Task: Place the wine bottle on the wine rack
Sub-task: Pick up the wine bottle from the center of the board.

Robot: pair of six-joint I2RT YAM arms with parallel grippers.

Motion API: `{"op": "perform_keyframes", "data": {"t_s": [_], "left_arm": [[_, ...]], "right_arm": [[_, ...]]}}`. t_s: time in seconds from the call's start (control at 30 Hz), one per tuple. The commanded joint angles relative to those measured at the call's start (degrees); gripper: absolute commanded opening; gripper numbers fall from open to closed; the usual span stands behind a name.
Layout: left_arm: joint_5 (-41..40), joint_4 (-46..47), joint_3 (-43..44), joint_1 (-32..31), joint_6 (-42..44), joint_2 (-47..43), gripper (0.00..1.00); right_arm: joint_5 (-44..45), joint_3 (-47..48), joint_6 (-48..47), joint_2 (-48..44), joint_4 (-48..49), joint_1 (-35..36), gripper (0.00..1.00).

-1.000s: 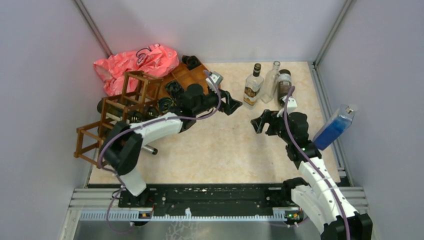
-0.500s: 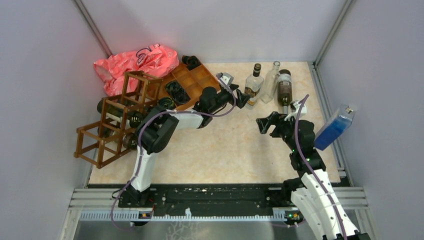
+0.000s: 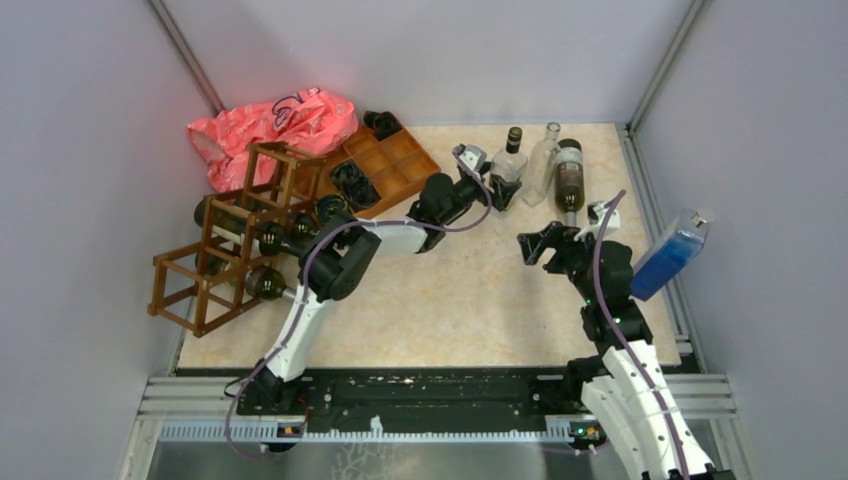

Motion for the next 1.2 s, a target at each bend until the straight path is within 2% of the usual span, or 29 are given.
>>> {"op": "perform_keyframes", "data": {"t_s": [0.0, 0.13, 0.23, 0.27, 0.33, 0.47, 0.63, 0.9, 1.03, 1.17], "left_arm": [[-1.38, 0.44, 4.70, -0.66, 1.49, 2.96, 0.96], [0.46, -2.13, 7.79, -0.77, 2.12, 4.63, 0.82], [2.09, -1.88, 7.51, -0.77, 3.15, 4.21, 0.66], [2.71, -1.50, 6.99, -0.82, 3.62, 3.80, 0.58], [2.92, -0.41, 4.89, -0.77, 4.44, 2.33, 0.32], [3.52, 3.18, -2.02, -0.77, 7.26, -3.04, 0.00], [7.74, 1.72, -11.05, -0.56, 10.44, -13.49, 0.00], [25.58, -14.38, -22.37, 3.03, 2.92, -31.53, 0.00], [30.53, -25.82, -27.86, 3.08, 6.80, -39.63, 0.00], [31.33, -44.53, -29.14, 3.04, 15.80, -46.38, 0.00]], "right_arm": [[0.34, 0.11, 0.61, -0.41, 3.18, -0.56, 0.85], [0.23, 0.10, 0.55, -0.23, 3.27, -0.78, 0.85], [0.08, 0.12, 0.53, -0.40, 3.12, -0.94, 0.85], [0.00, 0.08, 0.54, -0.41, 3.03, -0.91, 0.85], [-0.10, -0.02, 0.55, -0.69, 2.80, -1.00, 0.85], [-0.52, 0.00, 0.19, -1.36, 2.05, -1.09, 0.84], [-2.09, 1.22, -3.24, -2.14, -0.16, -1.08, 0.84], [-11.75, 4.95, -5.58, -1.53, -0.53, -1.09, 0.85], [-17.72, 7.46, -6.09, -0.08, -1.85, -1.09, 0.86], [-26.28, 10.08, -7.09, 1.35, -3.92, -1.09, 0.87]]}}
